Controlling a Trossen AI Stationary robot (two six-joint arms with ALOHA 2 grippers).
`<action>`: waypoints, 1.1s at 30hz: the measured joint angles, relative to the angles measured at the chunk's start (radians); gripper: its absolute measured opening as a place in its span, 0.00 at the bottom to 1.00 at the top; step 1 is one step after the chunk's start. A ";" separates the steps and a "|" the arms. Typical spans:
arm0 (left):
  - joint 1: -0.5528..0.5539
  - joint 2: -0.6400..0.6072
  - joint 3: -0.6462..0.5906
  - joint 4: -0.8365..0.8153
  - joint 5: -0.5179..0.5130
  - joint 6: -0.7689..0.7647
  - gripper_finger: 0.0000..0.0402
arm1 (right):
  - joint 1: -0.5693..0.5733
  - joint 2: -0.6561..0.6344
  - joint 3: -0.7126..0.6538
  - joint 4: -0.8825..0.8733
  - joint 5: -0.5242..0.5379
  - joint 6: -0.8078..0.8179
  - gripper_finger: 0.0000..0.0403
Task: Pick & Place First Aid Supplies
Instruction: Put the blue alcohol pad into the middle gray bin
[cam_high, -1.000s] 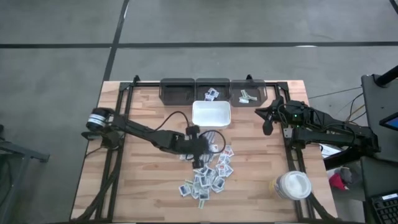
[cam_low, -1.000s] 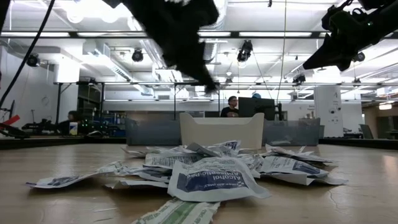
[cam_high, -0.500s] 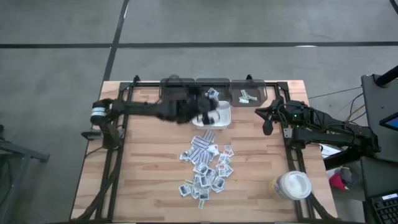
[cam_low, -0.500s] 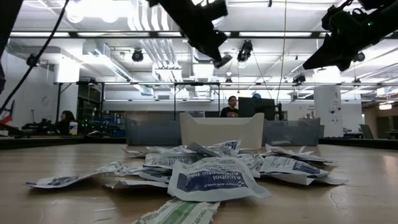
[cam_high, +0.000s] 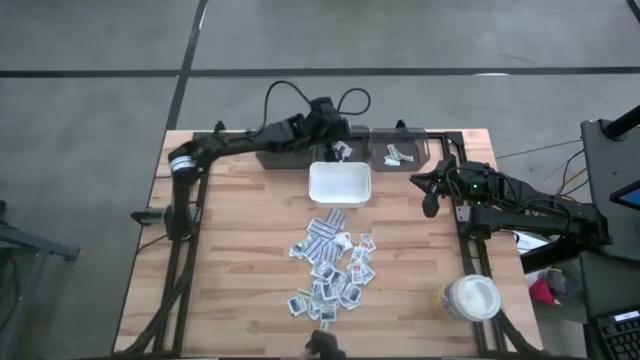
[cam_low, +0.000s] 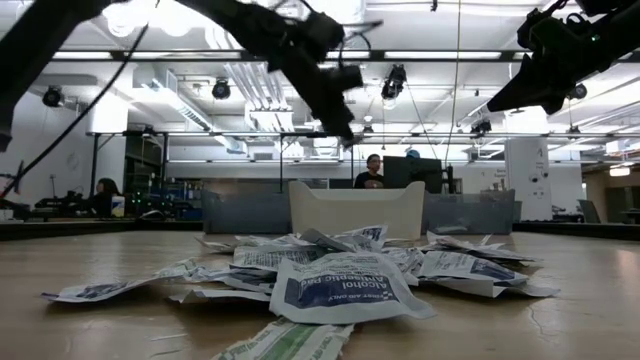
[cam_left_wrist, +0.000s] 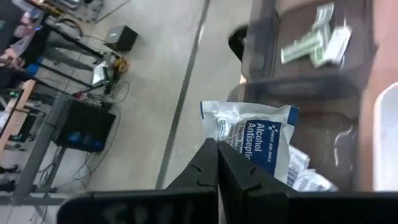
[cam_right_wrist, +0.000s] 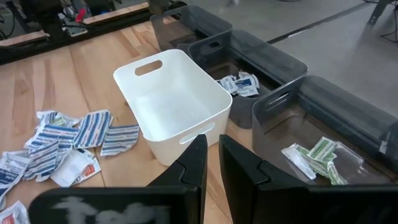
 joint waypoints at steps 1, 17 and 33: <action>0.010 0.019 0.011 0.002 0.008 0.020 0.00 | 0.000 0.000 0.000 0.000 0.000 0.000 0.10; 0.089 0.326 0.371 -0.378 0.182 0.094 0.00 | 0.000 0.000 0.000 0.000 0.000 0.004 0.10; 0.124 0.380 0.436 -0.512 0.231 0.018 0.00 | 0.000 0.001 0.000 0.000 0.000 0.004 0.10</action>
